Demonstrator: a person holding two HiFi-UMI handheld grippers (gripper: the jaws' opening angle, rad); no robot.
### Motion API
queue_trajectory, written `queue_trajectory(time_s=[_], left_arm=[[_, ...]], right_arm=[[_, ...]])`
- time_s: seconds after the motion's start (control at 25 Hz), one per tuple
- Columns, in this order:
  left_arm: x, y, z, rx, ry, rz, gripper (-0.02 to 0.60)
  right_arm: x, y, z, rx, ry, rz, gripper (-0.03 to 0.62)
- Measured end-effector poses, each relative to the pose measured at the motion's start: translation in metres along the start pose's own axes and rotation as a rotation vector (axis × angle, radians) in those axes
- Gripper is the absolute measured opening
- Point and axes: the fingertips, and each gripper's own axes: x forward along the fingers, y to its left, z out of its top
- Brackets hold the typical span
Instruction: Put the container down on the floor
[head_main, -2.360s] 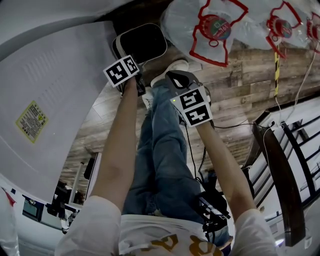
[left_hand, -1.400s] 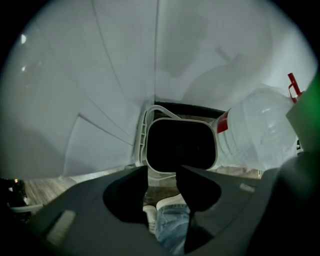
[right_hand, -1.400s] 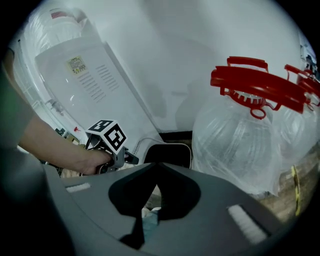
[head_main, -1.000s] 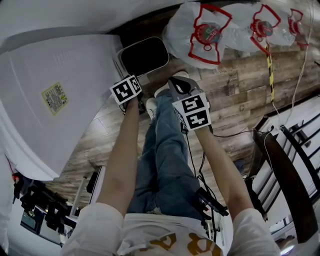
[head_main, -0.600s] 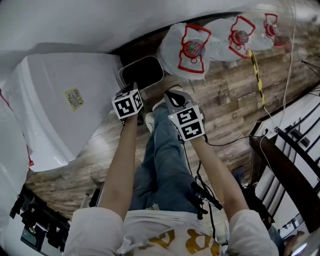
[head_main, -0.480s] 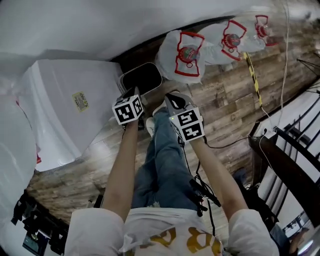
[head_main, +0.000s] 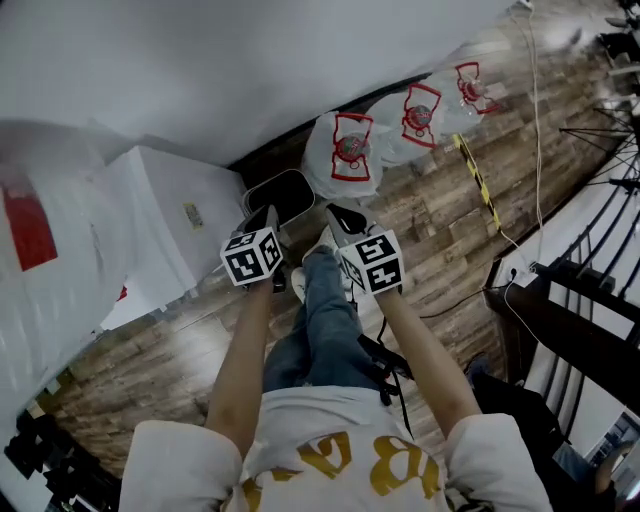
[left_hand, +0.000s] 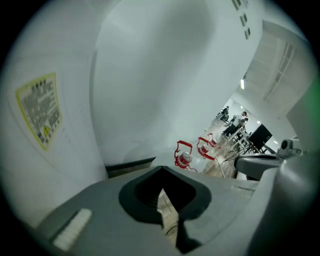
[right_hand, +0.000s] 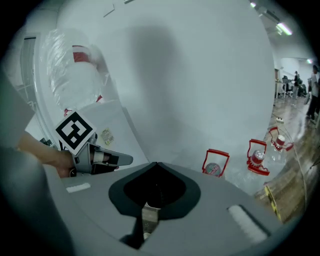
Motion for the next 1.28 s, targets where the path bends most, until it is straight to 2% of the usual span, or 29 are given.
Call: queue_trajectory(time_s=[0.08, 0.32, 0.4, 0.48, 0.72, 1.0, 1.2, 1.28], left_arm=[[-0.018, -0.012, 0.012, 0.016, -0.028, -0.022, 0.0], [-0.074, -0.053, 0.045, -0.015, -0.148, -0.131, 0.0], [-0.09, -0.065, 0.057, -0.038, -0.178, -0.176, 0.0], [-0.102, -0.077, 0.066, -0.037, -0.195, -0.21, 0.0], [-0.159, -0.105, 0.081, 0.093, -0.247, -0.204, 0.0], [-0.2, -0.13, 0.091, 0.187, -0.282, -0.181, 0.0], [-0.21, -0.137, 0.1, 0.189, -0.323, -0.18, 0.0], [-0.213, -0.139, 0.099, 0.218, -0.33, -0.173, 0.001]], right_arm=[[-0.014, 0.004, 0.013, -0.015, -0.023, -0.005, 0.029], [-0.059, 0.018, 0.055, -0.101, -0.109, -0.026, 0.029], [-0.074, 0.014, 0.071, -0.091, -0.159, -0.074, 0.028], [-0.089, 0.005, 0.087, -0.032, -0.217, -0.129, 0.028], [-0.14, 0.021, 0.099, 0.087, -0.305, -0.148, 0.028], [-0.165, 0.058, 0.108, 0.037, -0.341, -0.116, 0.028], [-0.169, 0.064, 0.117, 0.017, -0.355, -0.104, 0.028], [-0.169, 0.066, 0.121, 0.01, -0.363, -0.101, 0.028]])
